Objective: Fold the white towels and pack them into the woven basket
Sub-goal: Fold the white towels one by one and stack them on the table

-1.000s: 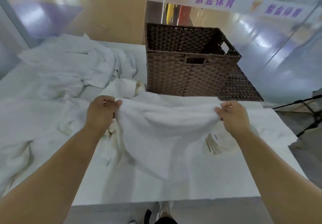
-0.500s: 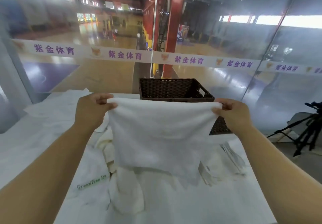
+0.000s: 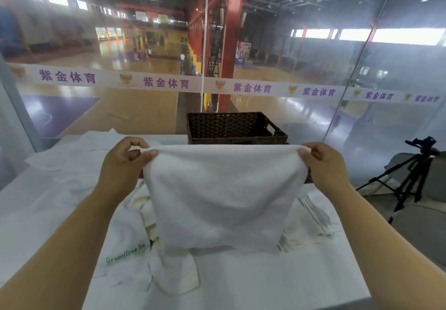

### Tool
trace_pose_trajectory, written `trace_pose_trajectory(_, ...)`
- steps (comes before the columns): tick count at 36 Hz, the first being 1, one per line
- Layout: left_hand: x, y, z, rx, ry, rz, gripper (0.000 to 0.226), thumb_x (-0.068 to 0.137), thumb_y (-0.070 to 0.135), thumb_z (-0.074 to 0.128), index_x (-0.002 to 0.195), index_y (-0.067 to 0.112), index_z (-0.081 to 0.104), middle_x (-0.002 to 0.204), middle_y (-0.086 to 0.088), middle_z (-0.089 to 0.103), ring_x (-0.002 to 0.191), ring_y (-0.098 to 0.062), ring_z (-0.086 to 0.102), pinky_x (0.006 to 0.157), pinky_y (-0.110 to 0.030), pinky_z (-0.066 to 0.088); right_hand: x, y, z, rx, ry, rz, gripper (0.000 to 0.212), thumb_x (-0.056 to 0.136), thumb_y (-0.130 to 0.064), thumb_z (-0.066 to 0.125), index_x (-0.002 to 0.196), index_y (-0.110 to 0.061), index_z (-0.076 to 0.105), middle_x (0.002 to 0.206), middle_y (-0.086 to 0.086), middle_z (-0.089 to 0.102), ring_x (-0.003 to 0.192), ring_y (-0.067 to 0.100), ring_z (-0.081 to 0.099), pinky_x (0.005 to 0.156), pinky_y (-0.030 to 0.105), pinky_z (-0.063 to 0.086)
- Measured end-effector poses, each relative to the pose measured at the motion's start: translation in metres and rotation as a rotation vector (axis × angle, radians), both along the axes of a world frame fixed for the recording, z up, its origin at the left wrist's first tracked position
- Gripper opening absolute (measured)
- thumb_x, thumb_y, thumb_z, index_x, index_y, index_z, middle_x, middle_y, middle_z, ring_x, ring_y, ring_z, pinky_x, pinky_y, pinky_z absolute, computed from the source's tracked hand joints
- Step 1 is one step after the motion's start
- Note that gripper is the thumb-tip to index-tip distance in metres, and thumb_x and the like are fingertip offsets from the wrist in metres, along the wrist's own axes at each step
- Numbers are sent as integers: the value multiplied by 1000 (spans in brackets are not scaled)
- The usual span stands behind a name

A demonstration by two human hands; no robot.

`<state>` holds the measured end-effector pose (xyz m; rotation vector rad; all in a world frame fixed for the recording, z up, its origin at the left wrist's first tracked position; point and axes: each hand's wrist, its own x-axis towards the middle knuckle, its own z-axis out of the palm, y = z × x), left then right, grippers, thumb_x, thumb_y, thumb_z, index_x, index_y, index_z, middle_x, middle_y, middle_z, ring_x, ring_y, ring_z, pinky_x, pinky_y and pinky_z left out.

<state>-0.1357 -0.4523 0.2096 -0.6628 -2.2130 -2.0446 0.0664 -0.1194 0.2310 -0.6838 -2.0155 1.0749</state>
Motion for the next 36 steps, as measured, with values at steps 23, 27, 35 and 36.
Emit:
trace_pose_trajectory(23, -29, 20, -120, -286, -270, 140, 15, 78, 23, 75, 71, 27, 62, 62, 8, 64, 52, -6, 56, 55, -25, 42, -47, 27, -122, -113, -458, 53, 7, 90, -22, 63, 85, -18, 62, 72, 0, 66, 63, 12, 63, 62, 32, 53)
trace_pose_trajectory(27, -38, 34, -143, -178, -399, 152, 12, 79, 14, 74, 76, 15, 63, 59, 2, 68, 55, -11, 66, 46, -22, 51, -62, 33, -143, -242, -393, 51, 17, 90, -12, 61, 75, -21, 61, 79, 9, 69, 69, 18, 69, 70, 37, 58)
trace_pose_trajectory(35, -73, 80, -153, -174, -412, 138, 22, 80, 20, 74, 101, 17, 68, 94, 0, 70, 86, -16, 66, 78, -26, 52, -107, 71, -167, -234, -415, -1, 7, 88, -20, 61, 82, -21, 65, 80, -2, 72, 80, 20, 69, 86, 45, 54)
trace_pose_trajectory(36, -76, 87, -155, -209, -406, 123, 30, 81, 20, 73, 109, 21, 65, 103, 3, 67, 92, -13, 63, 78, -22, 49, -112, 76, -169, -252, -432, 17, 6, 89, -19, 62, 92, -17, 66, 91, 2, 72, 87, 23, 68, 90, 46, 52)
